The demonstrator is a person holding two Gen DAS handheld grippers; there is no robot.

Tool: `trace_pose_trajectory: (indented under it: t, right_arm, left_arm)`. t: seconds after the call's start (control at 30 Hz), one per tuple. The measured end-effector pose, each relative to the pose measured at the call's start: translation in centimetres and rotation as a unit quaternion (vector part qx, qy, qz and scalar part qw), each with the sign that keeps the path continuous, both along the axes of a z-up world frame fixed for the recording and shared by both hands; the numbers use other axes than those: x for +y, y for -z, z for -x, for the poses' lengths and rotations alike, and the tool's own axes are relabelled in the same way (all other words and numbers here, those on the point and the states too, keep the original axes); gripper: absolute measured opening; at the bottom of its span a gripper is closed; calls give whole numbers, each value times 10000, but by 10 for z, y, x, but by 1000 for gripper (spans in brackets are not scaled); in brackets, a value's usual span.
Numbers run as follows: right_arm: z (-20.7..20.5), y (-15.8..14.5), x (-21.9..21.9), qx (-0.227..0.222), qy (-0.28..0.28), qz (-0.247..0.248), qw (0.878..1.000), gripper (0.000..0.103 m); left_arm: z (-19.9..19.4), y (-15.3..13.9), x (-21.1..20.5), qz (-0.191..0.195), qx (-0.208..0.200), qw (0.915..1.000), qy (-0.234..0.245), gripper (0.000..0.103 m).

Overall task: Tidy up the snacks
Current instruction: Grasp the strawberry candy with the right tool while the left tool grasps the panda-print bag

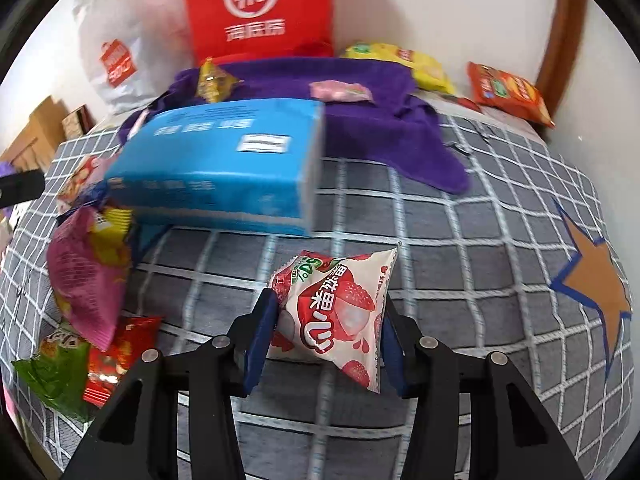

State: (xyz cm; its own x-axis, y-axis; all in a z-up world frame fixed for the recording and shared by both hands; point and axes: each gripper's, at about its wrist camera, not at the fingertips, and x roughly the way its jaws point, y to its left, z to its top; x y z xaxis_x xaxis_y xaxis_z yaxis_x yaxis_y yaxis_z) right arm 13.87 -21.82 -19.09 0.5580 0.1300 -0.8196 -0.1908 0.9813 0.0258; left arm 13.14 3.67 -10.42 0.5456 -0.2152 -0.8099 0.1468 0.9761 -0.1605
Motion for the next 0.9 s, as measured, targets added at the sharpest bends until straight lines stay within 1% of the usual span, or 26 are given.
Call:
trace_pose_trajectory:
  t: [0.23, 0.4, 0.53, 0.63, 0.73, 0.8, 0.9]
  right_arm:
    - [-5, 5, -10, 31, 167, -152, 9997, 48]
    - [-9, 7, -11, -14, 211, -188, 9996, 49]
    - [-14, 9, -11, -66, 254, -249, 9993, 49]
    - [-17, 10, -10, -130, 296, -296, 9990, 49]
    - [-21, 11, -7, -219, 286, -288, 9989, 49]
    - [-24, 12, -4, -283, 274, -262, 9989, 50]
    - [-26, 15, 0, -370, 241, -199, 9988, 54]
  left_arm:
    - [-6, 5, -5, -7, 50, 9999, 101, 72]
    - [-11, 8, 3, -21, 56, 10000, 37, 72]
    - [-15, 10, 36, 31, 49, 9996, -273, 72]
    - [-19, 16, 66, 29, 127, 9982, -589, 72]
    - [-19, 23, 92, 55, 175, 9966, -799, 72]
    - [-18, 27, 101, 62, 220, 9960, -859, 72]
    - [-19, 34, 102, 84, 311, 9961, -825, 72]
